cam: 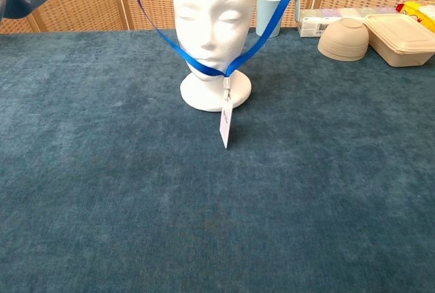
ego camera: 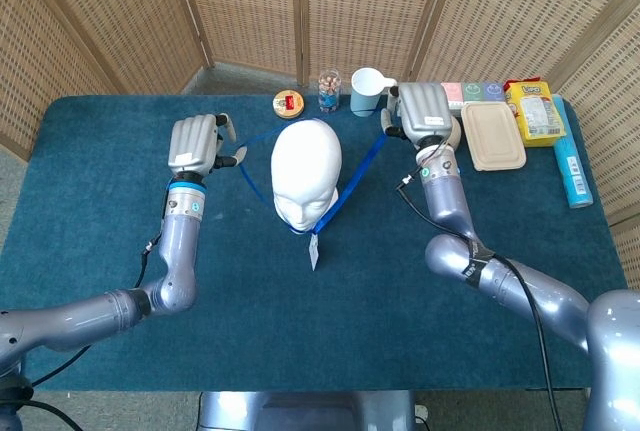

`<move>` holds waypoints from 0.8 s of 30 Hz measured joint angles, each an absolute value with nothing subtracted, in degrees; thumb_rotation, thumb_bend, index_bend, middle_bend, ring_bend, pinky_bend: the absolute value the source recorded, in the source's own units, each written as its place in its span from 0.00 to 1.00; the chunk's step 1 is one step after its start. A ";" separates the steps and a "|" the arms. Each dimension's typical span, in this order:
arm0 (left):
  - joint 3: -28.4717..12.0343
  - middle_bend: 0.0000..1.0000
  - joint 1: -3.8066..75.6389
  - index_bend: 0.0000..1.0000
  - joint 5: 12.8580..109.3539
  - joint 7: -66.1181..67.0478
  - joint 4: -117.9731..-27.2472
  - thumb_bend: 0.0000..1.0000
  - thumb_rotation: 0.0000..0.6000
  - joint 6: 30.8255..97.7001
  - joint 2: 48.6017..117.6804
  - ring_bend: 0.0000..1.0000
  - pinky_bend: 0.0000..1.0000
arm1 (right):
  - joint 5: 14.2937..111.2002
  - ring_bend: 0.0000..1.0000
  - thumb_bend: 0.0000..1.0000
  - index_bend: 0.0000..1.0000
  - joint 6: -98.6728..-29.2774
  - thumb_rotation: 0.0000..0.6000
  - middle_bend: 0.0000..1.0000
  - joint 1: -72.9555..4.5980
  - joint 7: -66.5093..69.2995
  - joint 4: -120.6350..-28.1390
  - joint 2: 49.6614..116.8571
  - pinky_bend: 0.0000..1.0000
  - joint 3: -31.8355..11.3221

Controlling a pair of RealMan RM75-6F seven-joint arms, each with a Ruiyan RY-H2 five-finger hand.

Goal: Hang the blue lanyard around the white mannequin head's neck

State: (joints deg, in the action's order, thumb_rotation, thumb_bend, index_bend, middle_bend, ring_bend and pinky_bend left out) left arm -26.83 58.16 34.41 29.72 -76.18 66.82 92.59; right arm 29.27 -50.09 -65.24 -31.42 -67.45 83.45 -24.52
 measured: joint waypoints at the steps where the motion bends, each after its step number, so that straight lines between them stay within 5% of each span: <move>1: -26.82 0.88 58.13 0.50 34.54 29.77 -76.23 0.22 0.75 66.94 92.59 0.91 1.00 | 29.14 1.00 0.56 0.51 -49.97 0.36 1.00 -65.26 -31.47 -67.43 83.40 1.00 -24.44; 9: -26.79 0.65 57.86 0.42 34.89 30.24 -76.54 0.18 0.74 67.01 92.41 0.69 0.93 | 28.60 1.00 0.55 0.48 -50.23 0.27 1.00 -65.38 -32.00 -67.65 83.02 1.00 -23.92; 24: -25.37 0.53 54.81 0.40 38.16 28.52 -80.10 0.17 0.74 68.08 89.99 0.51 0.64 | 31.97 1.00 0.52 0.49 -53.11 0.24 0.99 -62.37 -25.84 -72.91 79.95 1.00 -25.12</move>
State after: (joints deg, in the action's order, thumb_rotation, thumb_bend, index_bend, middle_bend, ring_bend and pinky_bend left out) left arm -25.37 54.81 38.16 28.52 -80.10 68.08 89.99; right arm 31.97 -53.11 -62.37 -25.84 -72.91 79.95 -25.12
